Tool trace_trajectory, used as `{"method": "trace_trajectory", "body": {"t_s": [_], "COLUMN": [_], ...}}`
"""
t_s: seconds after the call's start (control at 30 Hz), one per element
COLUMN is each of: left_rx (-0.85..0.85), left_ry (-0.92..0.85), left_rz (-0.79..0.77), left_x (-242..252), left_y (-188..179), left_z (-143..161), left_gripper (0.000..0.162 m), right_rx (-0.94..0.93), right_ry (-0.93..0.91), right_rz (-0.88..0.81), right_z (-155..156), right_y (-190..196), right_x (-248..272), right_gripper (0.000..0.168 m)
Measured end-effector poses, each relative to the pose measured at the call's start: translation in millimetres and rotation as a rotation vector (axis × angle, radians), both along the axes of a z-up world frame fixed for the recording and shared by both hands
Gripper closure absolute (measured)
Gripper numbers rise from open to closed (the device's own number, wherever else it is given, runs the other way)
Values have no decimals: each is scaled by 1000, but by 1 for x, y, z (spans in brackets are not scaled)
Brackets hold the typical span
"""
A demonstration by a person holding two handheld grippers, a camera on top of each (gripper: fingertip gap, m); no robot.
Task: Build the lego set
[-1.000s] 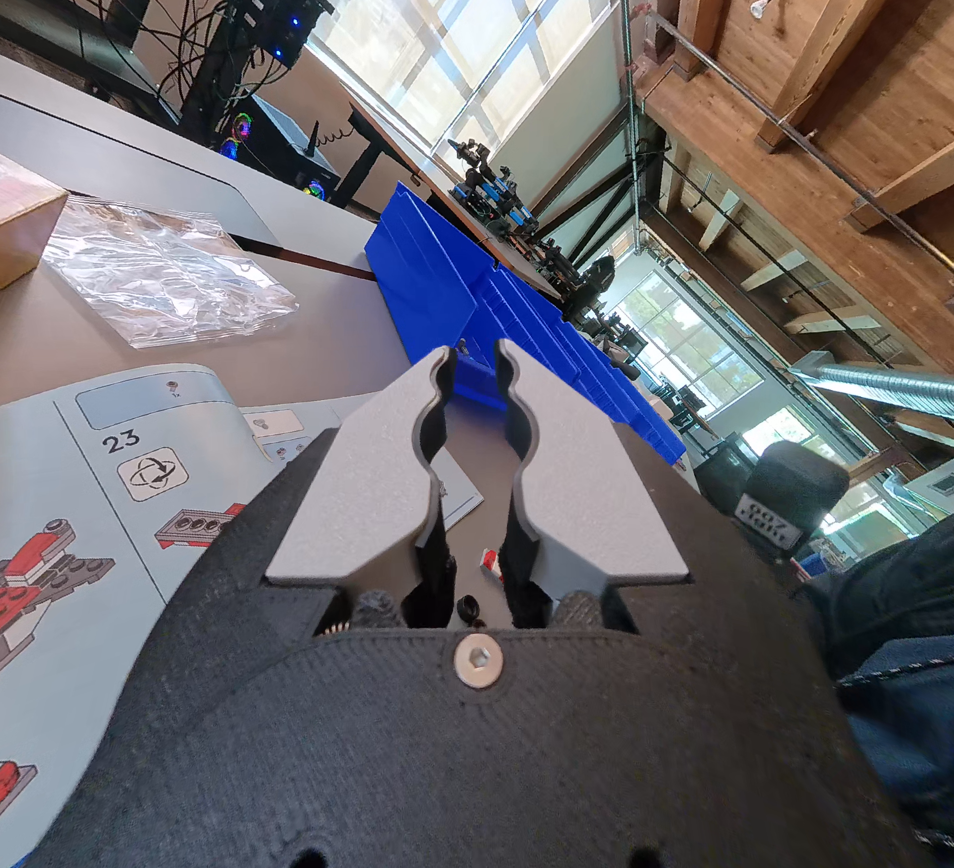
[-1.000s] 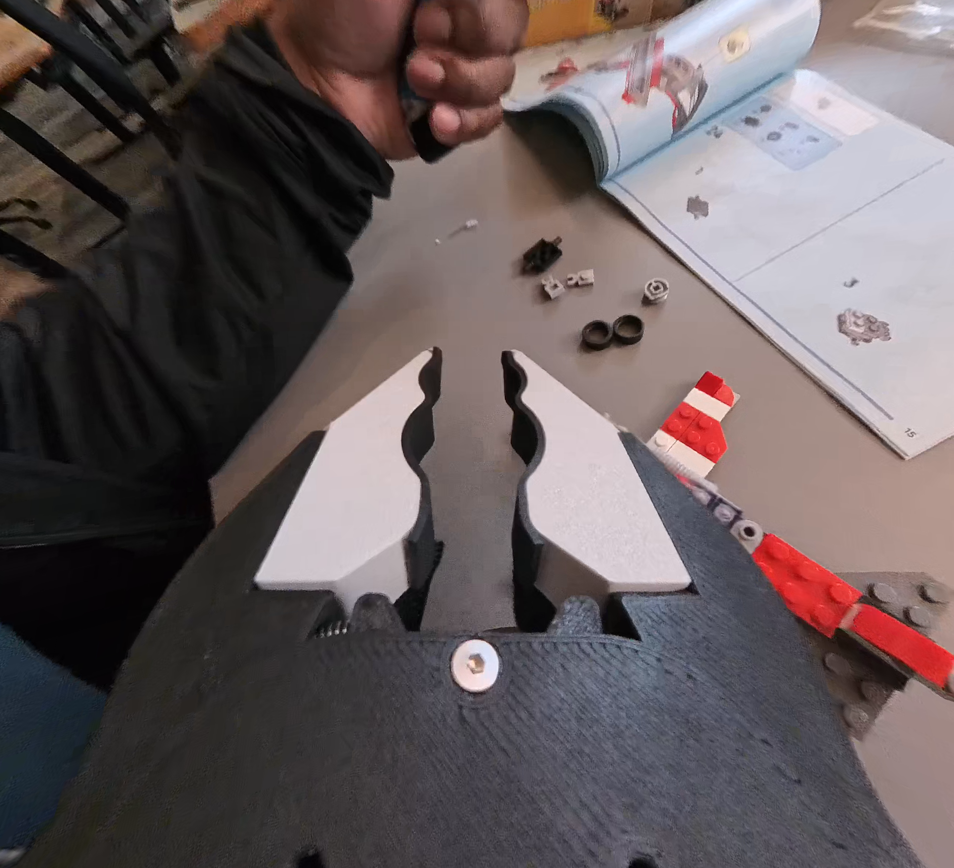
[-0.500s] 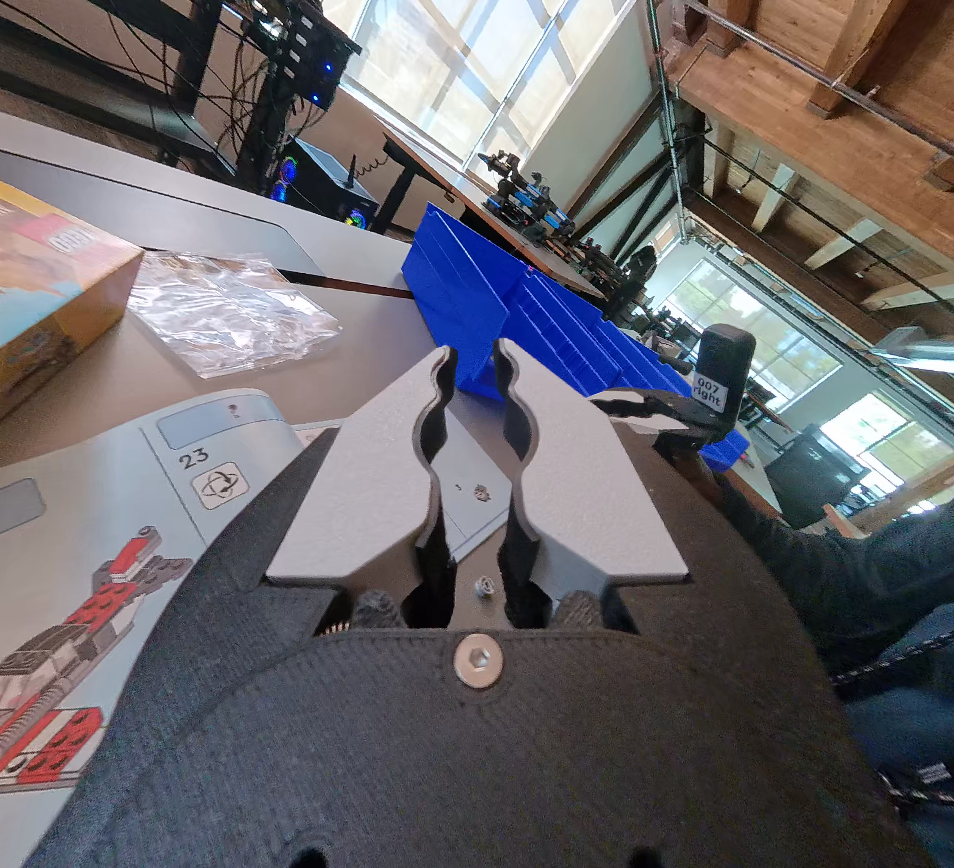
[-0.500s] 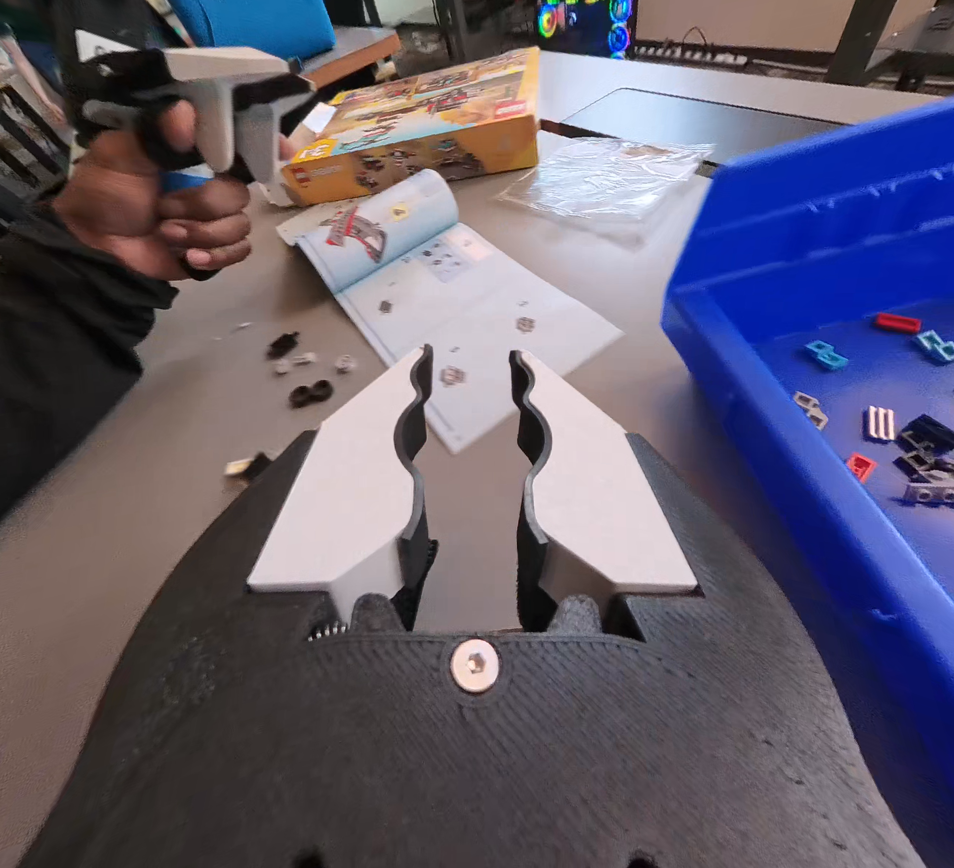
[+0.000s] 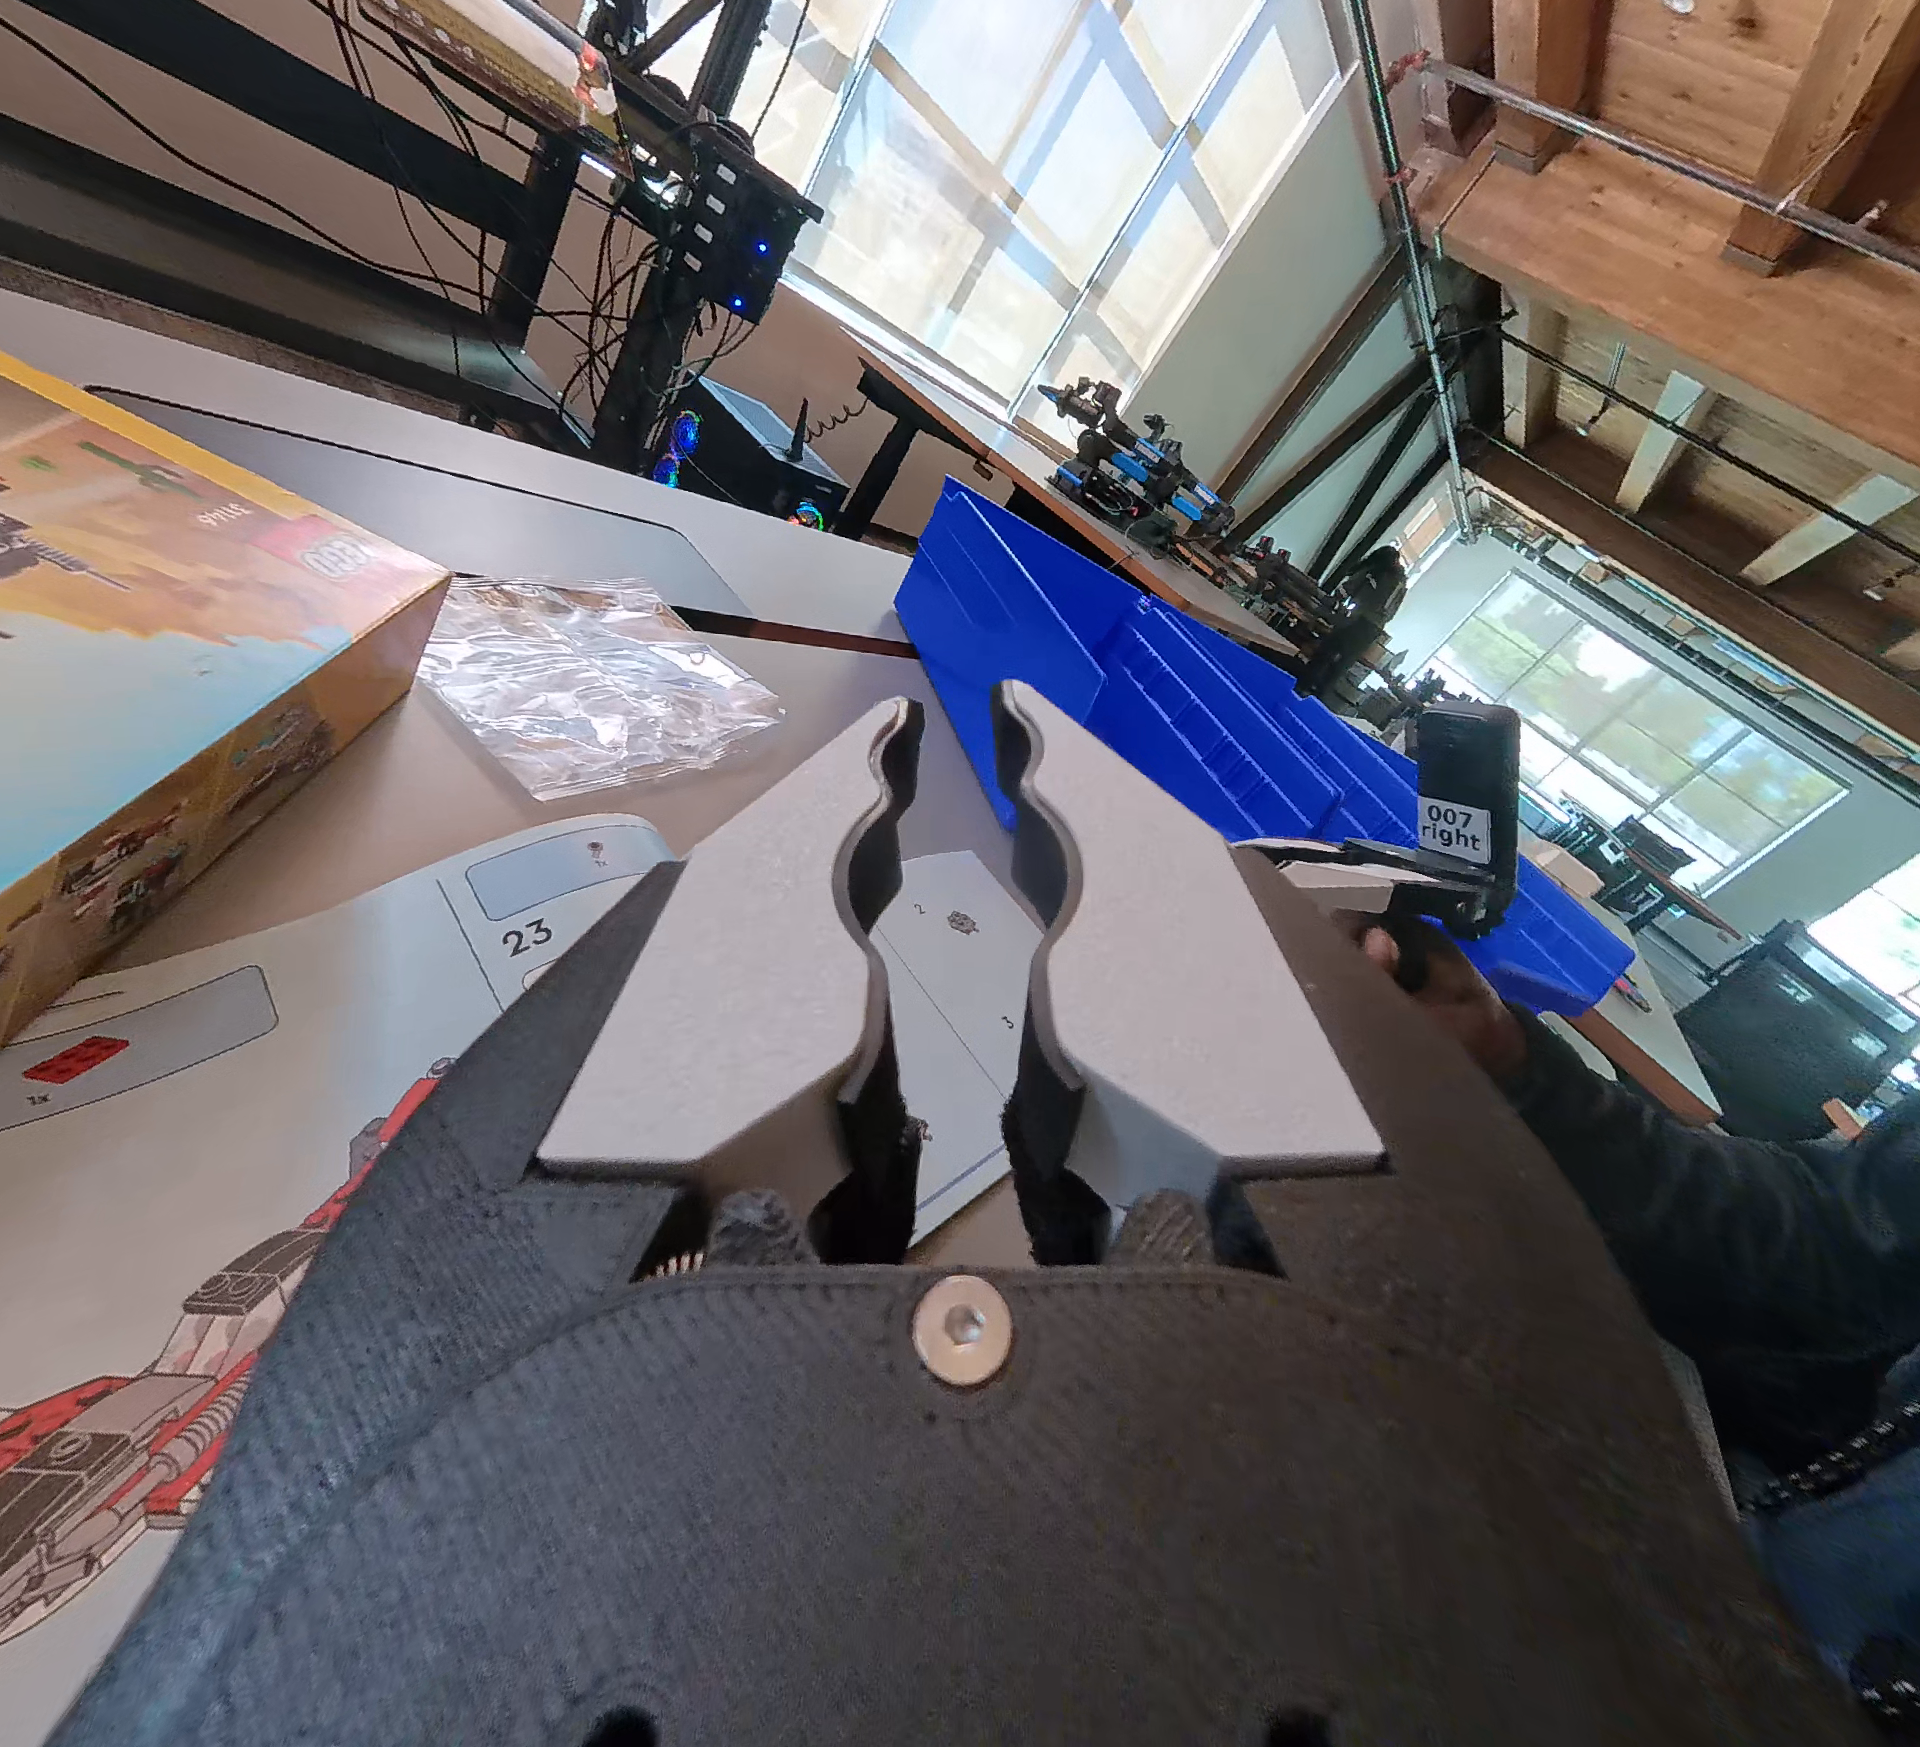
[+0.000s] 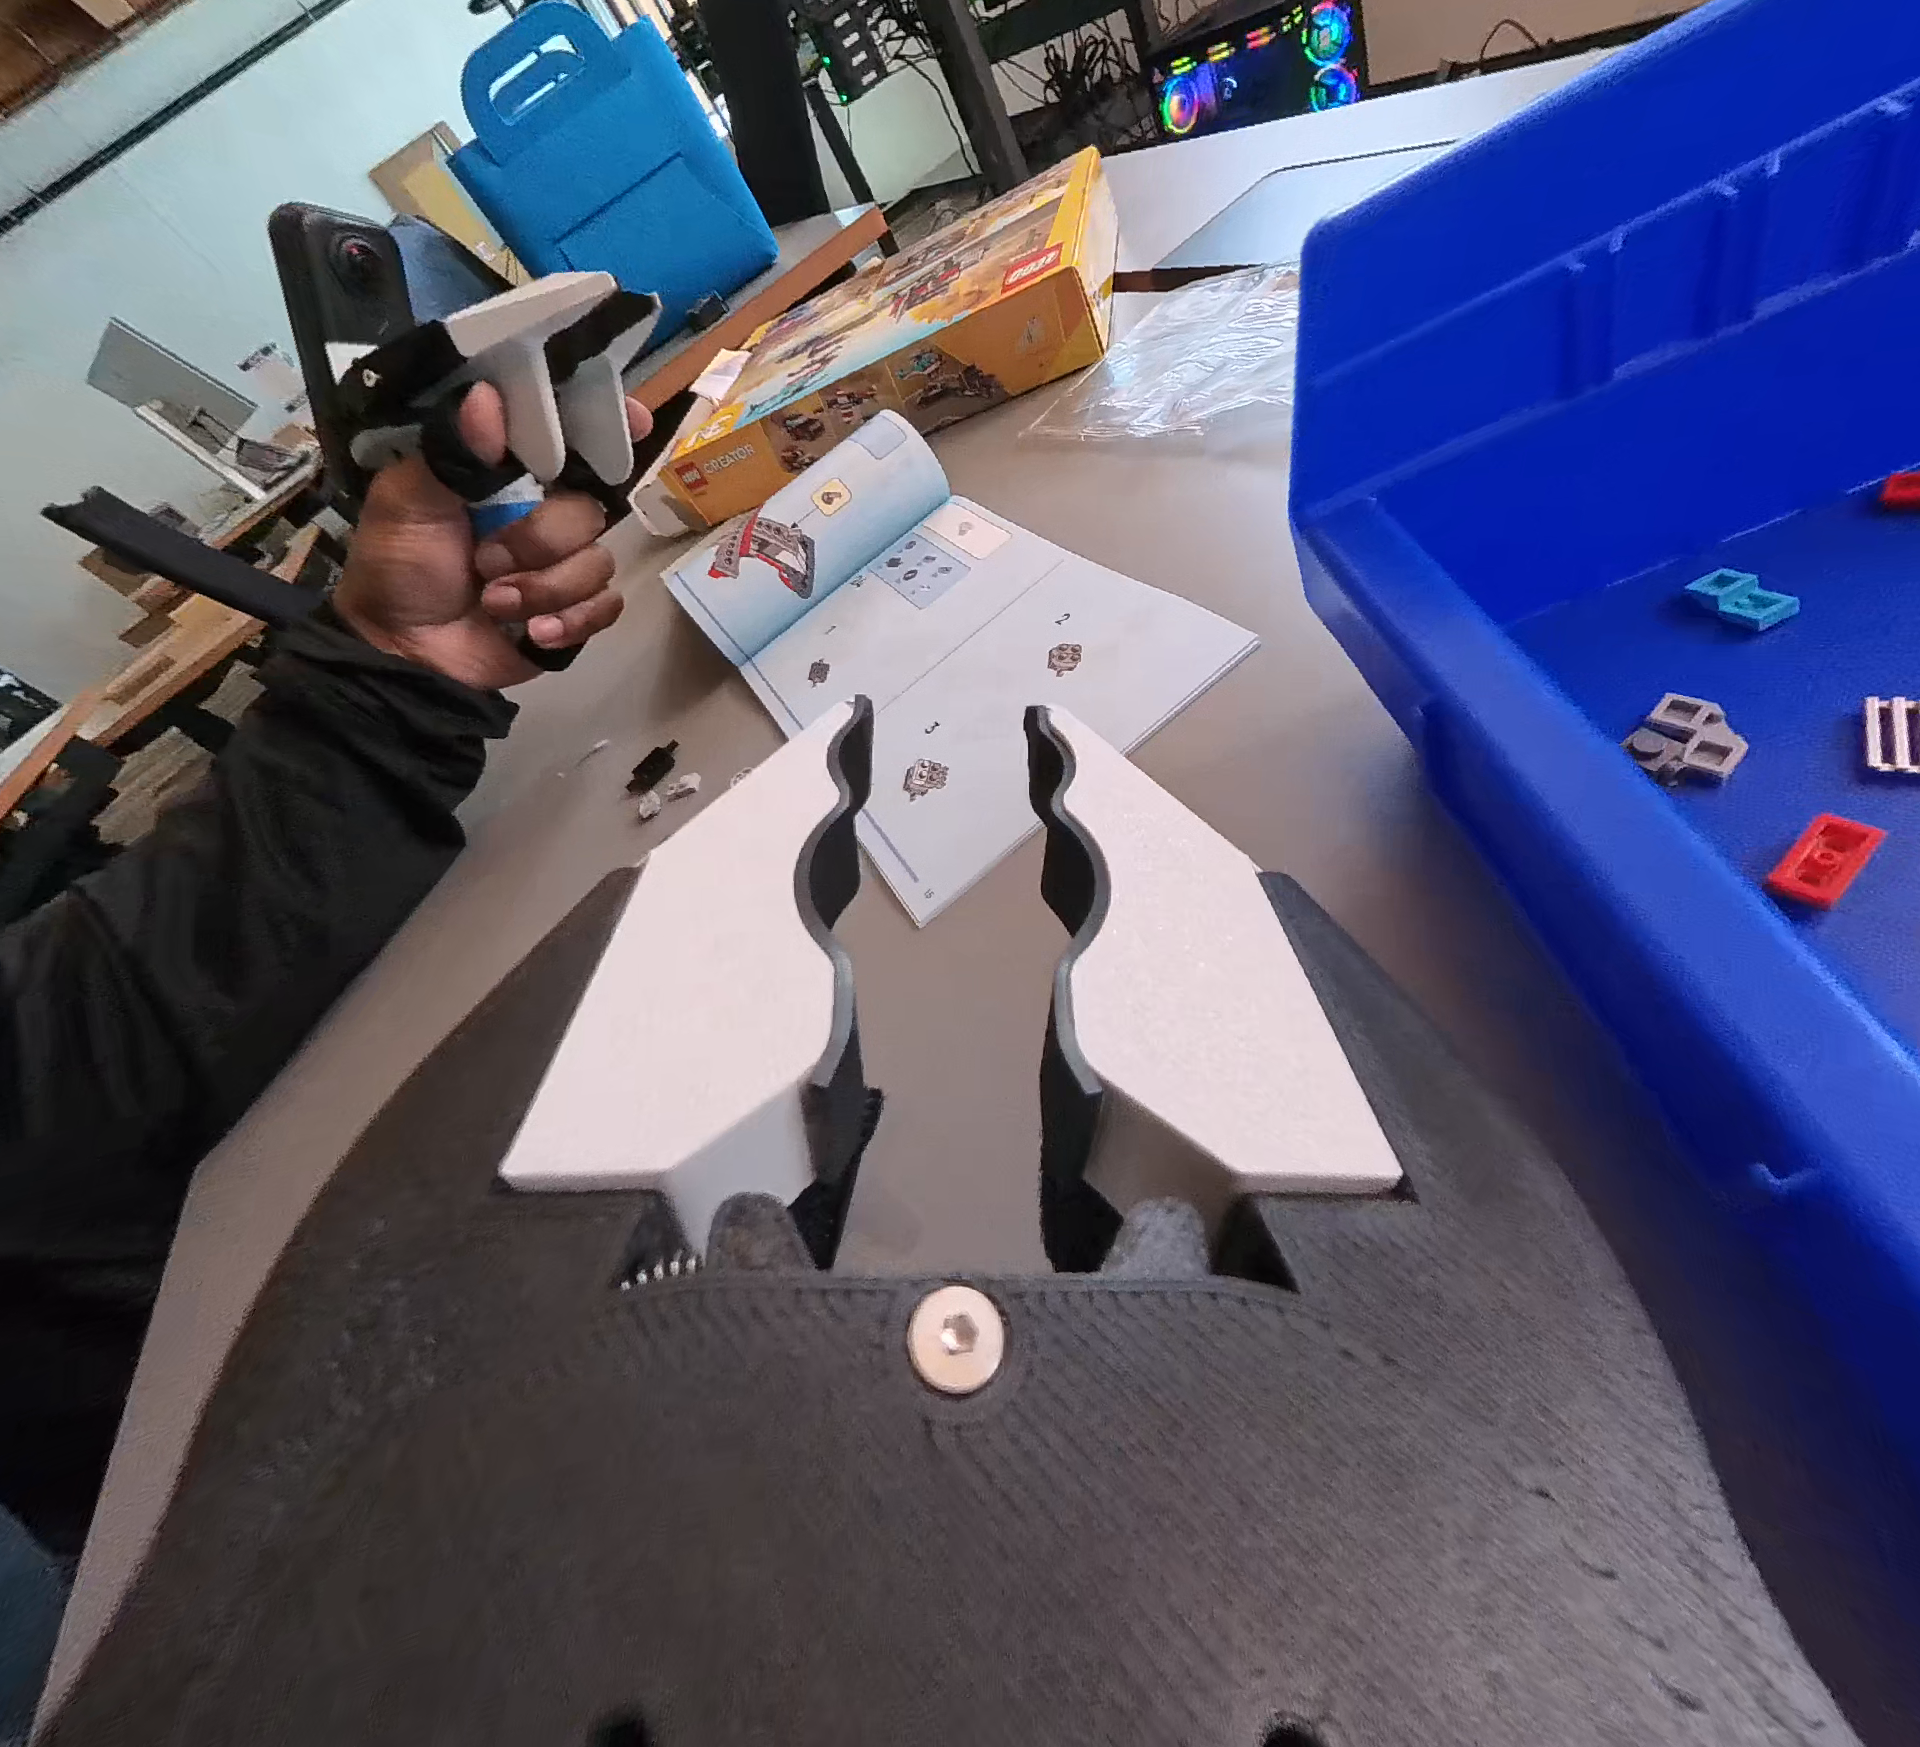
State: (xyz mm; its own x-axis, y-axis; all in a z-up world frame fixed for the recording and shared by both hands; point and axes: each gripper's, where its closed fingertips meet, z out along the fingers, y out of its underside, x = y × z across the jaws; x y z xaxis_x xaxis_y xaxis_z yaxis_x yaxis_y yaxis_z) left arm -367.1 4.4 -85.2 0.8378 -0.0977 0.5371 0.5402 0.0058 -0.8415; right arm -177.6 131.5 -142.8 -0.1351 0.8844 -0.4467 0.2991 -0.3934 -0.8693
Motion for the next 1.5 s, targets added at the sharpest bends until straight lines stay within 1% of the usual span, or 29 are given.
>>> {"method": "trace_trajectory", "body": {"t_s": [0.73,0.87,1.0,1.1,1.23,1.37,1.5], "left_rx": [0,-19,-31,-37,-80,-139,-157], "left_ry": [8,38,108,107,143,216,262], "left_rz": [-27,-29,-25,-22,-65,-101,-116], "left_x": [10,14,26,37,60,85,111], "left_y": [6,8,13,19,34,52,74], "left_z": [2,3,7,7,19,40,60], "left_gripper": [146,146,145,144,141,137,134], "right_rx": [1,6,3,-1,3,-18,-23], "right_ry": [-9,-10,-8,-1,14,49,82], "right_rz": [12,10,-9,-27,4,17,2], "right_z": [-7,-7,-6,-5,-3,2,7], "right_y": [-3,-4,-1,1,-5,-6,-3], "right_x": [-2,-3,-4,-8,-13,-12,-9], "right_gripper": [139,139,140,140,139,138,138]}}
